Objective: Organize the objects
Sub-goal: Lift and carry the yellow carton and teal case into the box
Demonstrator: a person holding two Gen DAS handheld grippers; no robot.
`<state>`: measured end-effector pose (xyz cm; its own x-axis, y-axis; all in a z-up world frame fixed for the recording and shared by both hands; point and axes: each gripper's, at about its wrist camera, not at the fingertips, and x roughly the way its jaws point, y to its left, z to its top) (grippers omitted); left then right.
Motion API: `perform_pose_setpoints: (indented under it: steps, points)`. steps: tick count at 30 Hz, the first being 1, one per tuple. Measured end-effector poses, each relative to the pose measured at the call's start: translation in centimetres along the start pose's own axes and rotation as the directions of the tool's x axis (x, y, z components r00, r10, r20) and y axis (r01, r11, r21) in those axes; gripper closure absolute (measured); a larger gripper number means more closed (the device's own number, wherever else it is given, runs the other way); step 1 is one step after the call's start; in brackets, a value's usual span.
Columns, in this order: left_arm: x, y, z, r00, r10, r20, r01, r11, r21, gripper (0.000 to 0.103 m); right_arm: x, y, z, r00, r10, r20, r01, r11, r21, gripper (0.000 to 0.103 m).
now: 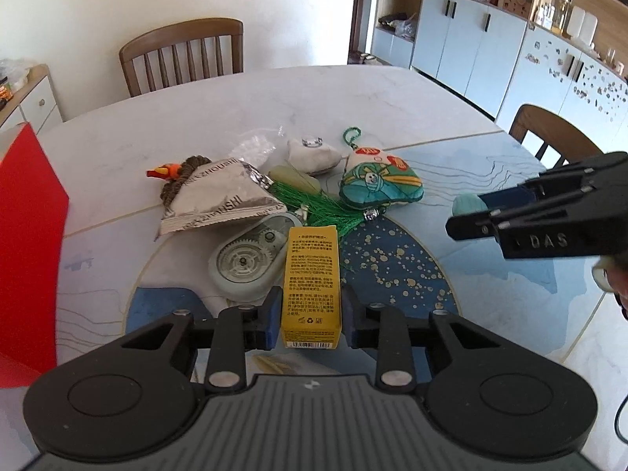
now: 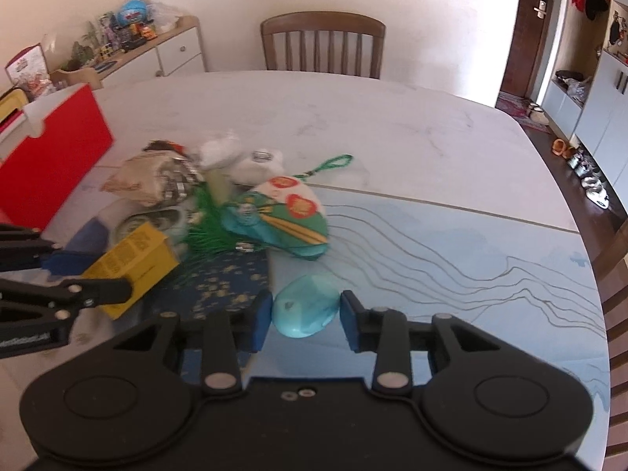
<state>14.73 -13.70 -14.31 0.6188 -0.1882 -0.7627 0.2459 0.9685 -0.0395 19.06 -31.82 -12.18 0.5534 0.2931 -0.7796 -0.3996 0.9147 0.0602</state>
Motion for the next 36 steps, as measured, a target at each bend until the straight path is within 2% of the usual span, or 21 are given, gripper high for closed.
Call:
perform_pose_setpoints:
  steps: [9, 19, 28, 36]
  points:
    - [-3.9, 2.6, -0.1, 0.999, -0.005, 0.053, 0.008, 0.998, -0.068, 0.074, -3.4, 4.1, 1.2, 0.998, 0.048, 0.032, -0.047, 0.998, -0.028, 0.067]
    - [-8.9, 7.6, -0.5, 0.994, 0.009, 0.107, 0.005, 0.992, -0.127, 0.074, -6.0, 10.1, 3.5, 0.993, 0.091, 0.074, -0.085, 0.993, -0.083, 0.067]
    - [-13.7, 13.6, -0.2, 0.983, 0.059, 0.176, -0.035, 0.990, -0.137, 0.074, -7.4, 15.7, 5.8, 0.987, 0.111, 0.118, -0.095, 0.986, -0.134, 0.067]
    - [-16.4, 19.0, 0.2, 0.974, 0.109, 0.200, -0.079, 0.985, -0.154, 0.074, -7.3, 20.3, 7.8, 0.980, 0.133, 0.146, -0.107, 0.979, -0.173, 0.067]
